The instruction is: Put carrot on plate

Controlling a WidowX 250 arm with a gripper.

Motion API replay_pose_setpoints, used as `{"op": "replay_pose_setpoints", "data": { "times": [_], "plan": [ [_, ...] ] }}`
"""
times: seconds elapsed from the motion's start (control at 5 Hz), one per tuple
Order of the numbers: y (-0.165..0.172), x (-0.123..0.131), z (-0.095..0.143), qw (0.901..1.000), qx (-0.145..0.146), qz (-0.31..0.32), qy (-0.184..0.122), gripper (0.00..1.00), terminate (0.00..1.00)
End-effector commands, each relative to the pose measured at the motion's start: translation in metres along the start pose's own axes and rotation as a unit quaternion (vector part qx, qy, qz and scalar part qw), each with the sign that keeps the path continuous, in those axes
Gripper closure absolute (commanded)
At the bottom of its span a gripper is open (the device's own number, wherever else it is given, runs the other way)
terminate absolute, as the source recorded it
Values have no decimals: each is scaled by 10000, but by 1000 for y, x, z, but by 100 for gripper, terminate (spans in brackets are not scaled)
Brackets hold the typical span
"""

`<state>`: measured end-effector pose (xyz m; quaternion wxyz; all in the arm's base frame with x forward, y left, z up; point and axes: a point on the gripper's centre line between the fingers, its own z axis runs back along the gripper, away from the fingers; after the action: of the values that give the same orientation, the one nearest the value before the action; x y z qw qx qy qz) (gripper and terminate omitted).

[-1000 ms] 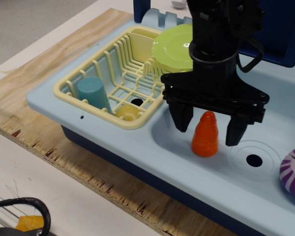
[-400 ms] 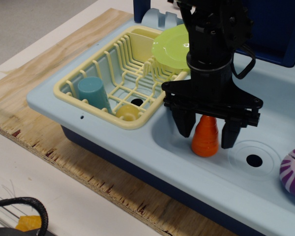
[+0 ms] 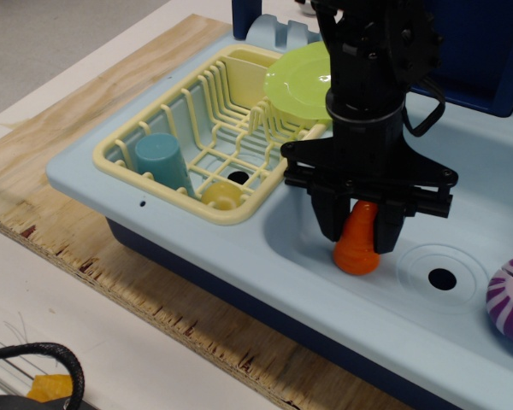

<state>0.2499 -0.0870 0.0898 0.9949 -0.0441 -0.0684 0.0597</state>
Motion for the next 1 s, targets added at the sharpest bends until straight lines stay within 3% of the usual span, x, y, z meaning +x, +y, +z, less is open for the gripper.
{"op": "replay_pose_setpoints", "data": {
  "times": [0.0, 0.2, 0.8],
  "plan": [
    [-8, 0, 47, 9981, 124, 67, -607, 100, 0],
    [-3, 0, 80, 9946, 393, 216, -934, 100, 0],
    [39, 56, 112, 9873, 166, 402, -1525, 100, 0]
  ]
}}
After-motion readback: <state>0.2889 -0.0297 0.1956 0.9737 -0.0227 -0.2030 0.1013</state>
